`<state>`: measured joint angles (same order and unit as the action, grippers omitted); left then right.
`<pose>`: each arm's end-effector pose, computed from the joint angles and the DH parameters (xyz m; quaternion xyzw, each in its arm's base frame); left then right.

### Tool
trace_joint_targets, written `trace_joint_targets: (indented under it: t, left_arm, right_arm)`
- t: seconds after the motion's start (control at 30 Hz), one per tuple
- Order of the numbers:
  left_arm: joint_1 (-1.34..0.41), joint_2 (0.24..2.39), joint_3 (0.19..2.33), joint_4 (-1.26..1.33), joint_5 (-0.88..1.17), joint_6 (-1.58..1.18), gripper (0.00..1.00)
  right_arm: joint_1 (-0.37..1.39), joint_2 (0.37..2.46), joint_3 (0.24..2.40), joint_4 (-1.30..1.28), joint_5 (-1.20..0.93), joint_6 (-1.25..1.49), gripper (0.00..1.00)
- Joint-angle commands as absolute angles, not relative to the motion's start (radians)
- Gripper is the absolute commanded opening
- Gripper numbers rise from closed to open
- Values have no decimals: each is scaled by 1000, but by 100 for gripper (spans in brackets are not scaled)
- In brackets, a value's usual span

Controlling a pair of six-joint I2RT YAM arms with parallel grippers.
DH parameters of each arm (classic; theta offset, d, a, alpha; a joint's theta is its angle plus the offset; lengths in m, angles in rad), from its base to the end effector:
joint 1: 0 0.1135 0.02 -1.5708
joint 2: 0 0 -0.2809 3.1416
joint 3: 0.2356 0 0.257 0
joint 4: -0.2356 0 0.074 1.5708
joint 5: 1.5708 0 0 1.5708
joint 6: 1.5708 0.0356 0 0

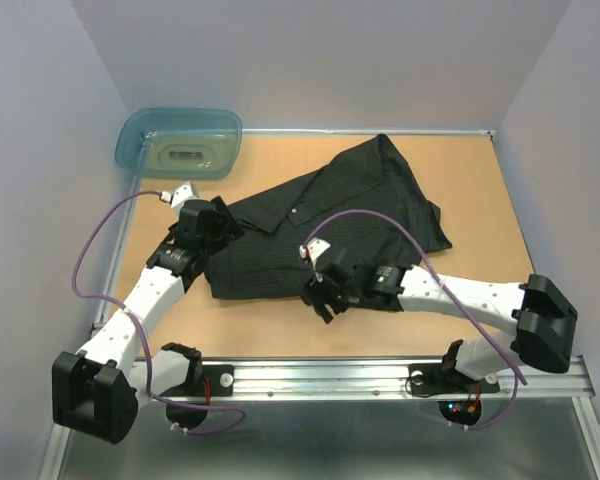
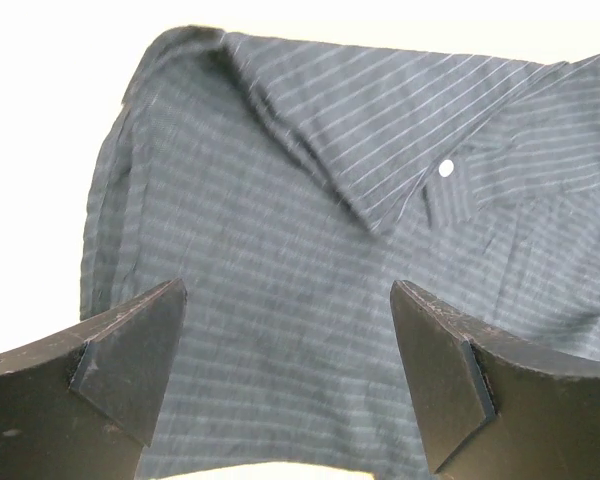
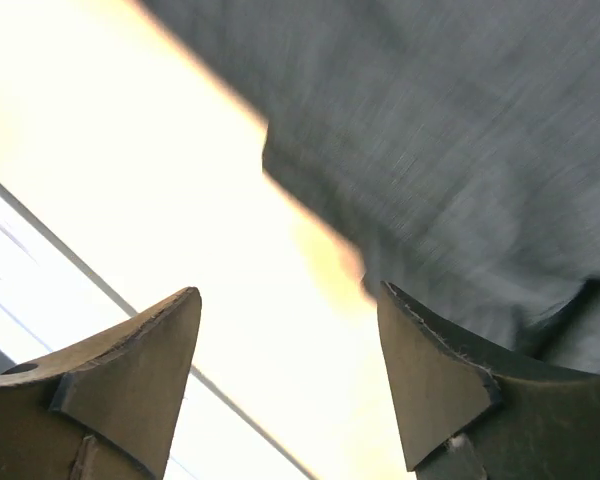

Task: Fold and stack the long sleeve shirts
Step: Flatten the shirt out

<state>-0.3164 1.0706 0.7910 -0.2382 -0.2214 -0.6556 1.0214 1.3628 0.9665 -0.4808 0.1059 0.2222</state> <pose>0.2272 -0.0662 0.2949 -0.1997 0.8376 -0.1488 0.4862 0.1524 0.2416 0.2631 -0.3488 0.8721 0.1573 0.3049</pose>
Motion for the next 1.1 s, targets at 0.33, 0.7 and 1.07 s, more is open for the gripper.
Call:
trace_joint_targets:
  t: [0.33, 0.7, 1.07]
  left_arm:
    - [-314, 1061, 676, -270, -195, -706, 96]
    - [-316, 1166, 627, -186, -176, -712, 96]
    - [-314, 1238, 692, -173, -222, -696, 96]
  right_arm:
    - [1115, 1563, 985, -563, 546, 302, 65]
    - [1115, 1594, 1022, -572, 482, 223, 8]
    - [1115, 1252, 1337, -851, 212, 9, 1]
